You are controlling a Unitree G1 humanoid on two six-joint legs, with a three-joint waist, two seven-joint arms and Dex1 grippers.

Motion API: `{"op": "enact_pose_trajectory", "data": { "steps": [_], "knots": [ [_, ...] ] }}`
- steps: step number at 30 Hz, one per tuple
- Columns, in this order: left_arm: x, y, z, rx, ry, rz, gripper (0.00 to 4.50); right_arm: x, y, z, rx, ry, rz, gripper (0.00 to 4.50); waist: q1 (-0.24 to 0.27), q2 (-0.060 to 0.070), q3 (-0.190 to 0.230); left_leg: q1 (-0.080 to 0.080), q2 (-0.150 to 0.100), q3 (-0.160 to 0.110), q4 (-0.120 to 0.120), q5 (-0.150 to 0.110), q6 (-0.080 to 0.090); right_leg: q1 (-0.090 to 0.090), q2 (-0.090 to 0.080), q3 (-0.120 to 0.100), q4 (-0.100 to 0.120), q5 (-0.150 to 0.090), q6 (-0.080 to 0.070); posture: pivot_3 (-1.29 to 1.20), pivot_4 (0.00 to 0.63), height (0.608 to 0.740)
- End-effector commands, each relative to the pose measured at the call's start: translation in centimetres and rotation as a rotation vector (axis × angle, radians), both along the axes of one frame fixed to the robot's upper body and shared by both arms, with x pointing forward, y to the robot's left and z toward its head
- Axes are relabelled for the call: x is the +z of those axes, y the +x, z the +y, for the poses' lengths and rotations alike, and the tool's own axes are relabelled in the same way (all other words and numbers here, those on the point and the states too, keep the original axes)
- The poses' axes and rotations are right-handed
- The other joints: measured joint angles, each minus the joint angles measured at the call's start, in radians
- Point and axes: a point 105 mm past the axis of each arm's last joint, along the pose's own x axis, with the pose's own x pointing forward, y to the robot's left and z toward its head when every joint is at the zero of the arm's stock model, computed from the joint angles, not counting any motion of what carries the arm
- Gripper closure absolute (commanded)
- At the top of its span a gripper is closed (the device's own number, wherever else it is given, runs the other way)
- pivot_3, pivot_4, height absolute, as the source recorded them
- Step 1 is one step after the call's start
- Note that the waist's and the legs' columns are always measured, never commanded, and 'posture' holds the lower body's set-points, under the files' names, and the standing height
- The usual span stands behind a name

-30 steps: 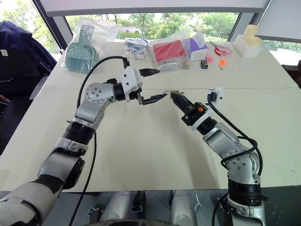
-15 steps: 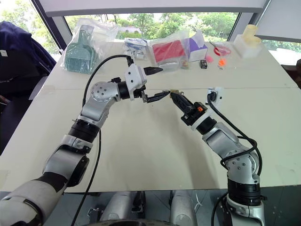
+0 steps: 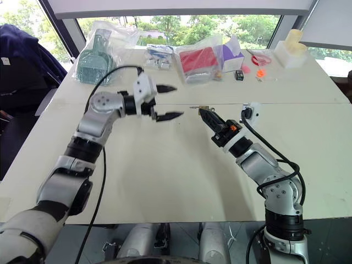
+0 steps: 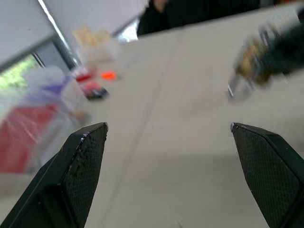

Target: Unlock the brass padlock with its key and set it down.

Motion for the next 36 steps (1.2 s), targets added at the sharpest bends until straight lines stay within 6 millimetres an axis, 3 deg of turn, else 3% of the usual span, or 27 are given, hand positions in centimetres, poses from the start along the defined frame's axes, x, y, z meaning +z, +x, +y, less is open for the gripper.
{"op": "enact_pose_trajectory", "data": {
  "steps": [1,8,20,36],
  "knots": [
    [1.8,0.2,-0.4,0.003,-0.086,-0.017,0.21,1.1,-0.3,0.3,0.016,0.003,-0.049,4.42,0.0,0.0,0.0,0.0,0.0,0.0,0.0,0.0,0.0,0.0,0.0,0.0,0.0,0.0,0.0,0.0,0.15,0.735],
    [0.4,-0.6,-1.6,-0.056,-0.052,0.006,0.21,1.4,-0.6,0.4,0.014,0.008,-0.058,4.42,0.001,0.0,0.0,0.0,0.0,0.0,0.0,-0.003,0.005,0.0,0.0,0.0,0.0,0.0,0.0,0.0,0.15,0.735],
    [-1.4,-1.9,-1.6,-0.094,-0.022,0.041,0.21,1.5,-0.4,0.2,0.002,0.027,-0.057,4.42,0.001,0.0,0.0,0.0,0.0,0.0,0.0,-0.003,0.005,0.0,0.0,0.0,0.0,0.0,0.0,0.0,0.15,0.735],
    [-1.4,-0.4,-2.8,-0.039,0.032,-0.053,0.21,1.3,-0.6,0.9,0.046,0.03,-0.052,4.42,0.001,0.0,0.0,0.0,0.0,0.0,0.0,-0.003,0.005,0.0,0.0,0.0,0.0,0.0,0.0,0.0,0.15,0.735]
  ]
}}
